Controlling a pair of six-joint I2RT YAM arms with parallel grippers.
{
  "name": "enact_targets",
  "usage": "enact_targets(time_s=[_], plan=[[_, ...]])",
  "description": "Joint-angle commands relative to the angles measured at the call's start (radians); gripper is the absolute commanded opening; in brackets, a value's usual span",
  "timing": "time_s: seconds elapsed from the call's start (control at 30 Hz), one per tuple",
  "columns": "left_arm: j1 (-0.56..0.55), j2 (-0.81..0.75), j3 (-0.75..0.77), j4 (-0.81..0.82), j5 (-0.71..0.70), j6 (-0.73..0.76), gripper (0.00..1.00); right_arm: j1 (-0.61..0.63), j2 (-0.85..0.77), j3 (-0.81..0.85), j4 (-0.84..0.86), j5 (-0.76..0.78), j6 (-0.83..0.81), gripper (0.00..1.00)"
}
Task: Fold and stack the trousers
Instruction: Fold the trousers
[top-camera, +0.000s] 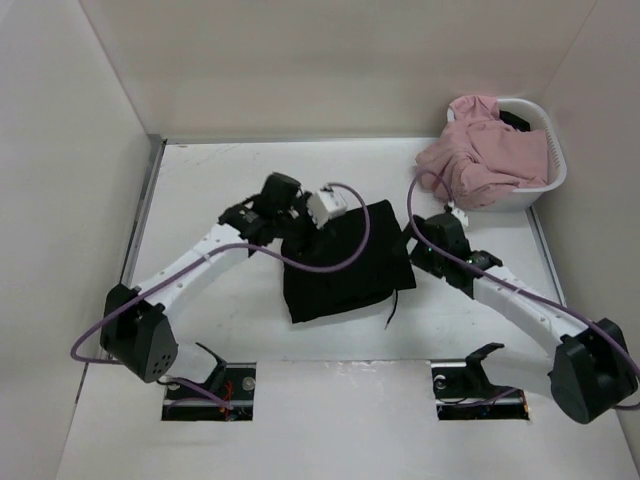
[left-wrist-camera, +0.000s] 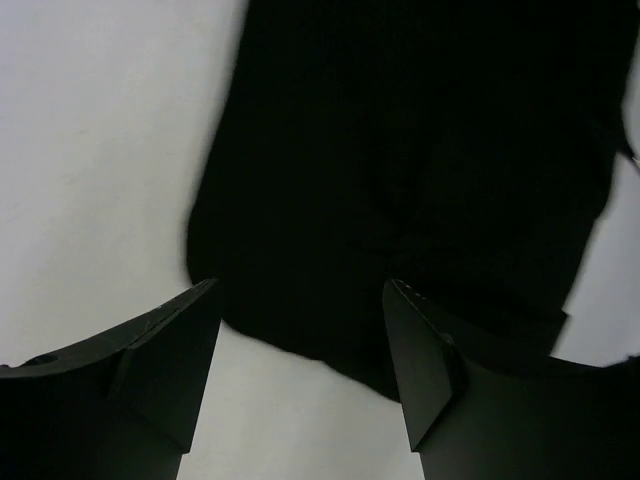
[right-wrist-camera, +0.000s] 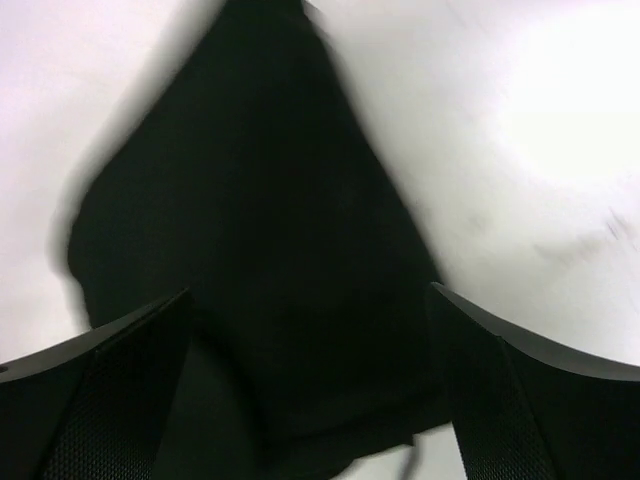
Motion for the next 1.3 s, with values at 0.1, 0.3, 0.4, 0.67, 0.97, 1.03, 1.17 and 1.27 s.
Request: enact_targets(time_s=[0.1,0.3,0.4,0.67,0.97,1.03,1.17,1.27], plan=[[-0.144,0.079,-0.222,-0.006,-0.025,0.070,0.62,-0.031,0.048,-0.183,0.171,-0.187,0.123,0.99],[-0.098,0.121,-0.306,0.183,-0.221,0.116,0.62,0.003,0.022,-0.304,0.223,-0.182,0.251,0.40],[-0.052,0.147,-0.300,0.266,-0.279,0.145,0.62,0.017,-0.017,-0.357,0.240,-0.175,0.309,0.17],[0.039,0.162,-0.223,0.245,-0.237,0.161,0.63,-0.061,0.017,-0.346,0.294,-0.198,0.250,0.16],[0.046,0.058,-0.245,0.172,-0.206,0.136,0.65,-0.144,0.127,-0.196,0.249,-0.290,0.079,0.29],[0.063,0.041,-0.243,0.168,-0.211,0.133,0.65,-0.147,0.138,-0.180,0.231,-0.336,0.064,0.39],[0.121,-0.038,-0.184,0.140,-0.214,0.118,0.65,-0.147,0.004,-0.164,0.089,-0.348,0.021,1.00],[0.197,-0.101,-0.081,0.119,-0.220,0.081,0.66,-0.192,-0.200,-0.098,-0.112,-0.272,-0.068,1.00]])
